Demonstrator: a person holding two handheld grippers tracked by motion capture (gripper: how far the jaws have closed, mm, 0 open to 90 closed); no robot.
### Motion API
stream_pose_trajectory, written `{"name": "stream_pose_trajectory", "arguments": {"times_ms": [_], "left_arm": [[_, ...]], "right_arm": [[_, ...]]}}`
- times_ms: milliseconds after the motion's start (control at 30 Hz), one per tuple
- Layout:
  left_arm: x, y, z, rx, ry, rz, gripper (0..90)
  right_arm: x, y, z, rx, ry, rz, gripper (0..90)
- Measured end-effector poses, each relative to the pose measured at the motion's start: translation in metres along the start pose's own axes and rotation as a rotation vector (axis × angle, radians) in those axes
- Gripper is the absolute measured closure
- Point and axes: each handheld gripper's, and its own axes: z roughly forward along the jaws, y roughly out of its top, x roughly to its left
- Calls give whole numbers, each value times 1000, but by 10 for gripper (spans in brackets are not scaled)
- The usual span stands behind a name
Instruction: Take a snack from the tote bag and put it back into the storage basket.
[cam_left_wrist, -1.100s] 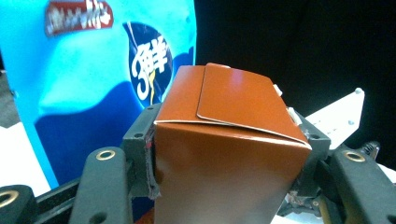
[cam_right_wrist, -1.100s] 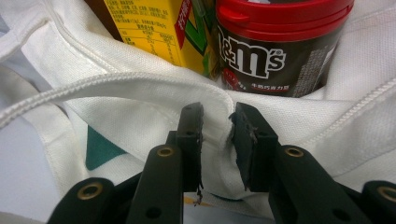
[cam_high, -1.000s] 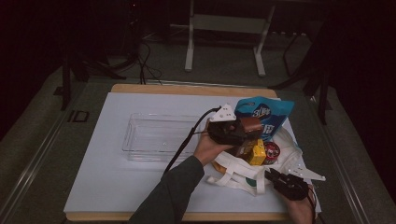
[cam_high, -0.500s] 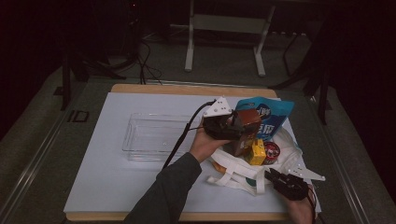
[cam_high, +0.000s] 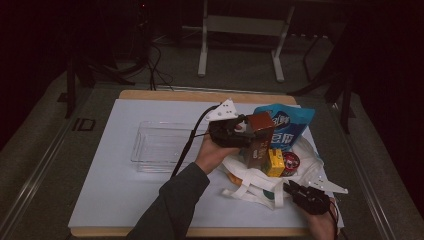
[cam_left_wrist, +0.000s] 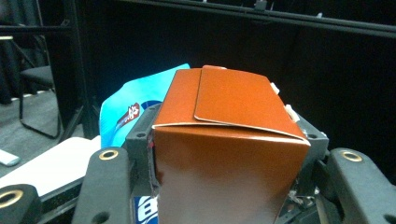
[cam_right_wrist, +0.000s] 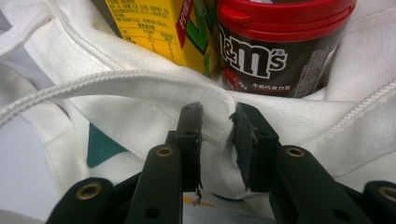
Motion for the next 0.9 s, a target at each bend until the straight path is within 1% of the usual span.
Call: {"name": "stream_pose_trajectory", "arguments": {"times_ms": [167,233,300,333,400,500,600,667,733,833,900], "left_arm": [[0,3,-7,9,-11,2,424],[0,5,-10,19,-11,8,424],[0,5,-12,19,-11,11,423],[1,7,-16,21,-21,6,423],[2,8,-20,21,-28,0,423],[2,12,-25,31,-32,8,423],[2,14,-29,26,-29,3,423],[4,18,-37,9,-31,-5,424],[5,20,-43,3,-28,-1,424],[6,21,-50,-7,-33,-14,424],[4,22,-55,-8,-31,-7,424]], "right_arm": [[0,0,0,1,1,0,718],[0,0,0,0,1,1,718],[0,0,0,0,1,1,719],[0,0,0,0,1,1,719],[0,0,0,0,0,1,719],[0,0,0,1,0,2,719],[0,0,0,0,1,1,719],[0,0,0,0,1,2,719],[0,0,0,0,1,2,719],[0,0,0,0,1,2,719],[0,0,0,0,1,2,719]]}}
